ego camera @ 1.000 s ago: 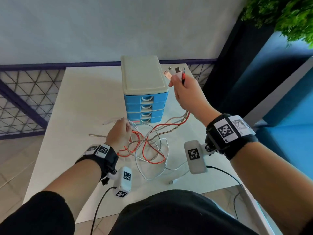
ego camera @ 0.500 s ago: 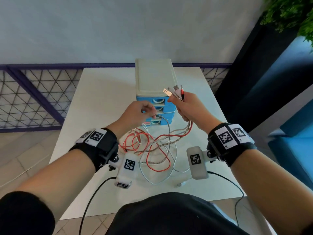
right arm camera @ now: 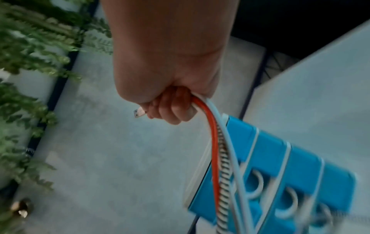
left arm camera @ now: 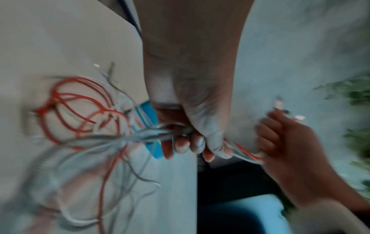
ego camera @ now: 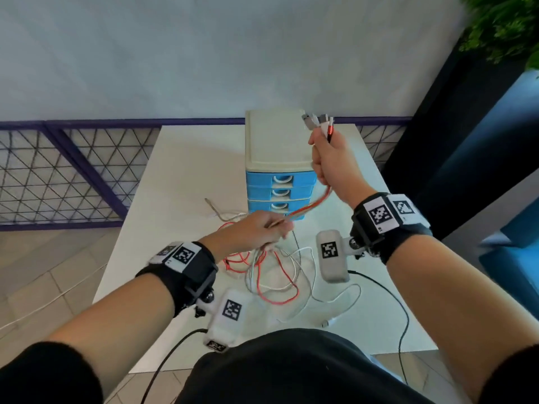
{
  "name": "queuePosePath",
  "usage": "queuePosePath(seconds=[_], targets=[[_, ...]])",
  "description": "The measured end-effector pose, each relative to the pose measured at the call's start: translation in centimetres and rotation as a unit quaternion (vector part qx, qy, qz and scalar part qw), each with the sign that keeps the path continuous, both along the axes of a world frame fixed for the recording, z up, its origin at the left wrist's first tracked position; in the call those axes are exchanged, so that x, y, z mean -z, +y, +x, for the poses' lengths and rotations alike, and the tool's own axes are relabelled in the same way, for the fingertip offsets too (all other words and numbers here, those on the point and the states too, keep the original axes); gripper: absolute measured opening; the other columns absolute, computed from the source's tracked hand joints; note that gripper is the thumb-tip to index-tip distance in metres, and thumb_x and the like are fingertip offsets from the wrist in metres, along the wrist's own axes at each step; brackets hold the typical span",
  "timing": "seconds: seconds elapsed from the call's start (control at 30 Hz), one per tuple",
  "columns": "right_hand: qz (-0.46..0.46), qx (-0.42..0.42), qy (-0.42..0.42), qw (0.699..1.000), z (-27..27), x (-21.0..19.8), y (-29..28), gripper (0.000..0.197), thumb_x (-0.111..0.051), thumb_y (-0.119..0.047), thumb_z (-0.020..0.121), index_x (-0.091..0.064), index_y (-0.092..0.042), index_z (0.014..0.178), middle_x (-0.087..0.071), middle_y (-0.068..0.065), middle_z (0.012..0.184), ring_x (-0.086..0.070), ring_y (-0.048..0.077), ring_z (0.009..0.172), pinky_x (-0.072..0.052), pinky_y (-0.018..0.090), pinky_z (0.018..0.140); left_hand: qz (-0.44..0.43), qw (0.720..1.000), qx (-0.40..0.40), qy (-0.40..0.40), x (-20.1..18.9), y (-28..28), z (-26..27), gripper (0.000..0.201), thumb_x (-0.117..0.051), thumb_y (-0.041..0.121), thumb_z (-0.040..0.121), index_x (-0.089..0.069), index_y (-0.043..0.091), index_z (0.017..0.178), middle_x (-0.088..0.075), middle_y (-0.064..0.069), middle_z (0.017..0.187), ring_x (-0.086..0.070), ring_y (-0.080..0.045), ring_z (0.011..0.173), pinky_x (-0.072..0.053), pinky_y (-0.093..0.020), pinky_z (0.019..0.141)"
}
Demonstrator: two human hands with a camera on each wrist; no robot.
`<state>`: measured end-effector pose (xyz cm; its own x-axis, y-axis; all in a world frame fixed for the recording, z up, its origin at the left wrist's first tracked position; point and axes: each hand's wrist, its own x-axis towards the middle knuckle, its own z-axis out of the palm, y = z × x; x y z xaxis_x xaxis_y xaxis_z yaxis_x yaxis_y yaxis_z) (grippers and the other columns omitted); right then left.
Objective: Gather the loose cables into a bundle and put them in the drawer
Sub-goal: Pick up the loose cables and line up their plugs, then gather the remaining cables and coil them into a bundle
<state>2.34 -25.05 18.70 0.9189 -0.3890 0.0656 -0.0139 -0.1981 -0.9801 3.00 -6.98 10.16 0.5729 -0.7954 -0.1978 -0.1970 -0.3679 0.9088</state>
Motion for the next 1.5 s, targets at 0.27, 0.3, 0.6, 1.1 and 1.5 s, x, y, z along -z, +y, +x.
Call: queuePosePath(seconds=[0.27, 0.3, 0.6, 1.1, 1.5], targets=[[-0.375, 0.069, -0.019, 0.924, -1.3, -0.5, -5.8, 0.026, -0.038, -0.028, 0.1, -0.052, -0.008, 0.092, -0.055, 0.009, 0.068, -0.052, 0.034, 0.064, -0.042, 0.04, 0.06, 0.074, 0.997, -0.027, 0.017, 5.1, 5.7, 2.6, 0.023, -0.051, 0.025, 0.096, -0.06, 0.008, 0.084, -0.062, 0.002, 0.064, -0.057, -0.005, 0.061, -0.046, -0.025, 0.068], [-0.392, 0.073, -0.014, 0.917, -1.4, -0.4, -6.0, 0.027, -0.038, -0.028, 0.1, -0.053, -0.006, 0.093, -0.058, 0.014, 0.073, -0.054, 0.037, 0.066, -0.042, 0.04, 0.06, 0.07, 0.997, -0.04, 0.002, 5.1, 5.5, 2.6, 0.026, -0.047, 0.025, 0.097, -0.058, 0.009, 0.08, -0.061, 0.006, 0.06, -0.059, -0.007, 0.061, -0.047, -0.027, 0.068], [-0.368, -0.173, 0.072, 0.911, -1.4, 0.8, 1.2, 0.024, -0.063, -0.034, 0.088, -0.046, -0.03, 0.071, -0.052, -0.01, 0.068, -0.05, 0.011, 0.063, -0.036, 0.021, 0.054, -0.07, 0.985, -0.127, -0.091, -2.0, -1.5, 2.0, 0.029, -0.039, 0.028, 0.099, -0.042, 0.024, 0.071, -0.041, 0.002, 0.058, -0.045, -0.018, 0.051, -0.045, -0.033, 0.056], [-0.359, -0.258, 0.136, 0.886, -2.7, 2.4, 2.0, 0.034, -0.049, -0.044, 0.096, -0.048, -0.017, 0.075, -0.044, -0.006, 0.063, -0.039, 0.007, 0.055, -0.031, 0.017, 0.051, -0.052, 0.96, -0.158, 0.226, 0.9, 0.2, 2.6, 0.027, -0.044, 0.031, 0.092, -0.065, 0.016, 0.087, -0.065, -0.004, 0.08, -0.06, -0.02, 0.074, -0.05, -0.045, 0.082], [-0.378, -0.228, 0.194, 0.876, -5.0, 4.3, -0.1, 0.039, -0.049, -0.046, 0.095, -0.053, -0.013, 0.074, -0.05, 0.0, 0.065, -0.044, 0.014, 0.058, -0.031, 0.022, 0.052, 0.093, 0.991, -0.1, -0.007, 0.8, -2.4, 2.0, 0.031, -0.043, 0.008, 0.097, -0.057, 0.01, 0.07, -0.057, 0.004, 0.057, -0.051, -0.001, 0.049, -0.04, -0.009, 0.053]])
